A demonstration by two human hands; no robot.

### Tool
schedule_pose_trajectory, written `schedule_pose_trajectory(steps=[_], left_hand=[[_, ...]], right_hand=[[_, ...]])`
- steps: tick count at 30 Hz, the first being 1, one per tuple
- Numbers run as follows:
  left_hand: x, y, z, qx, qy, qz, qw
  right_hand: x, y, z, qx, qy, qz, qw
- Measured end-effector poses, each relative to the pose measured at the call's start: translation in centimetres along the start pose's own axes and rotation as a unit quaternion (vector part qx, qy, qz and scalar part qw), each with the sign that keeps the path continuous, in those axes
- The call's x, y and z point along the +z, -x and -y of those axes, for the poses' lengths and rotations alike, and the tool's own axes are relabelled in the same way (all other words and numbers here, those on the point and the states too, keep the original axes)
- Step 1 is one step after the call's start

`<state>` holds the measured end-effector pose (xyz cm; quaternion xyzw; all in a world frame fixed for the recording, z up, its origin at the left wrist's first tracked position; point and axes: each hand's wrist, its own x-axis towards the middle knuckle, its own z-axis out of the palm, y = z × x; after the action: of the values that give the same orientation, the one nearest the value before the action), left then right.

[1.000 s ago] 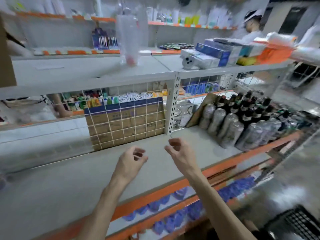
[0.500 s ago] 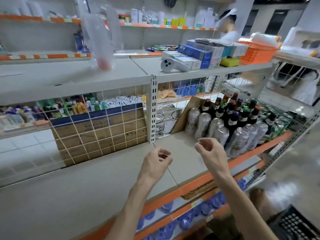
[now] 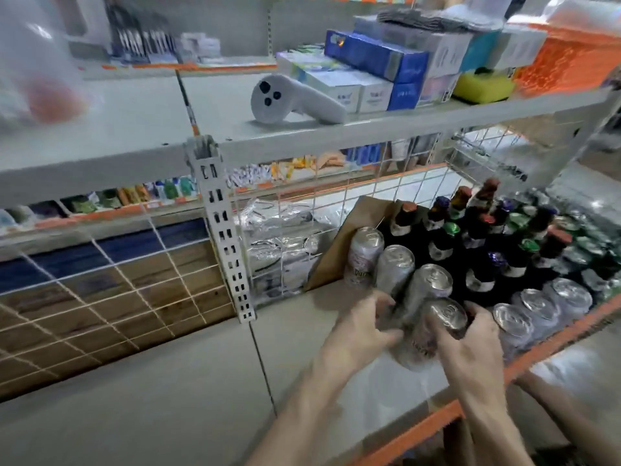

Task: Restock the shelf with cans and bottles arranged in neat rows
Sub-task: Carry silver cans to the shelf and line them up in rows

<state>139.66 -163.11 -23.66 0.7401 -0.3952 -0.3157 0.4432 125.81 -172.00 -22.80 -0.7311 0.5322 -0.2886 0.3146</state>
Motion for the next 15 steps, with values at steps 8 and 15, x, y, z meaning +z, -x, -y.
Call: schedule_pose_trajectory(steps=[8,15], left_hand=[[7.9,-2.5,-0.6,0.014,0.026,-0.02,0.999],[6.2,-0.9,0.3,-0.026,0.088,-0.082,0.992]], right_hand=[[-1.5,-4.6,2.9,-0.074,0.105,0.01,0.992],[0.4,-7.0,5.3,-0.007,0.245,0.174,0.954]])
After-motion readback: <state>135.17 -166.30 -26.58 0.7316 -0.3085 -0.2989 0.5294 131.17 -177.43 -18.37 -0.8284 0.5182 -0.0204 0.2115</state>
